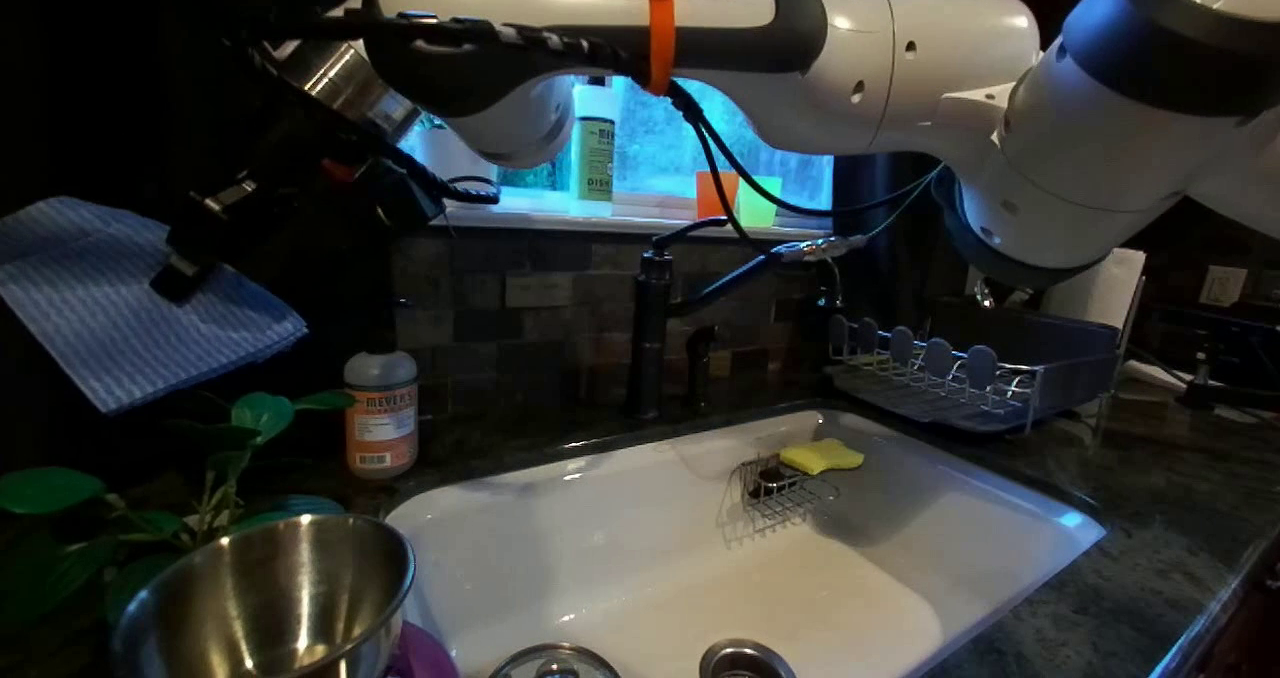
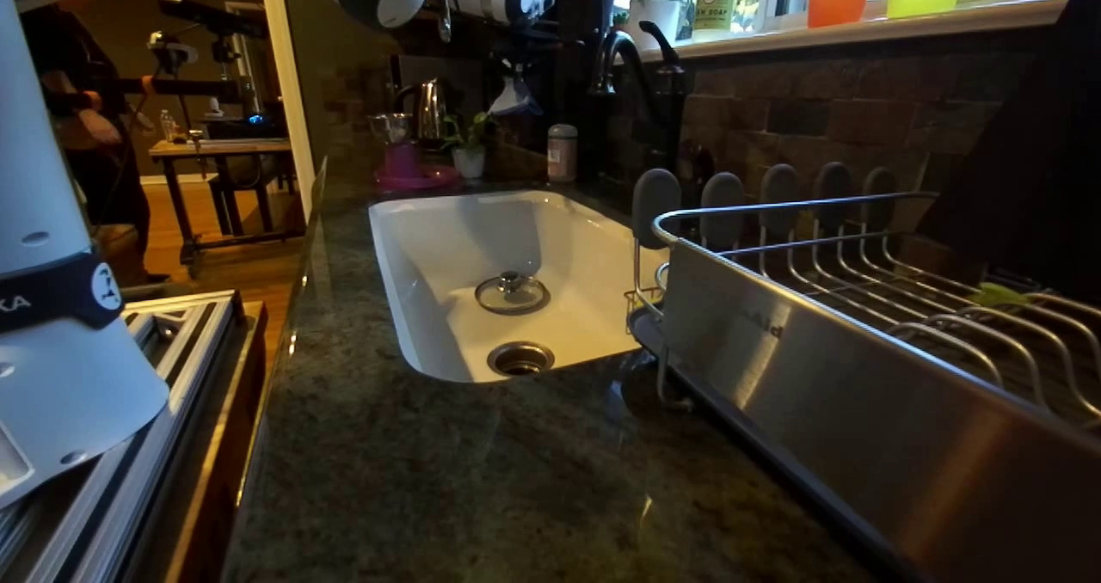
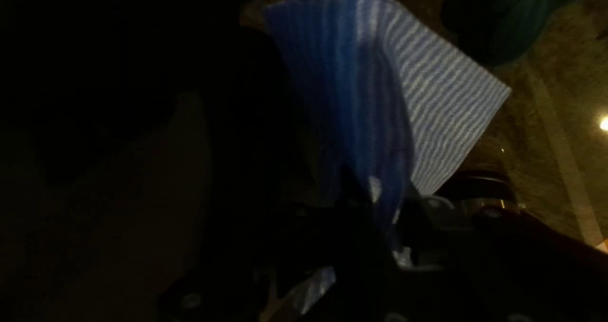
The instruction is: Use the blue object to wipe different sections of the counter
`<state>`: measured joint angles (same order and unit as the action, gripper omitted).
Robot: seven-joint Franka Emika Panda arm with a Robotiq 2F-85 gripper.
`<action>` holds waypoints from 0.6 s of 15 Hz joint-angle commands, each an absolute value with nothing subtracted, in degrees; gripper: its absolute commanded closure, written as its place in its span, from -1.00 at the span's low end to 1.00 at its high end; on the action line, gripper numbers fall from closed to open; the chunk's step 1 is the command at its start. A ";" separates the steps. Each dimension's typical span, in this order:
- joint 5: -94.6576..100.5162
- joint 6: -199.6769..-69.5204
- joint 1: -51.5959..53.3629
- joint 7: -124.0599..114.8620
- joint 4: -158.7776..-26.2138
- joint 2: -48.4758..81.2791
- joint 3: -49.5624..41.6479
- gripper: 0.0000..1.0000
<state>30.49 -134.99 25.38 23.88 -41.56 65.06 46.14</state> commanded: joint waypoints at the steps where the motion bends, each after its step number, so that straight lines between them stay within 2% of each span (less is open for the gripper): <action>1: 29.82 -130.47 29.58 26.77 -31.76 69.16 45.86 -0.03; 2: 21.34 -132.15 30.65 28.24 -34.55 65.82 38.37 -0.17; 6: 14.12 -129.87 34.80 26.44 -30.71 64.58 28.86 -0.79; 7: 19.18 -131.11 33.13 22.43 -33.90 63.22 31.56 -0.92; 9: 19.99 -133.09 34.19 17.36 -34.83 61.60 29.37 -1.00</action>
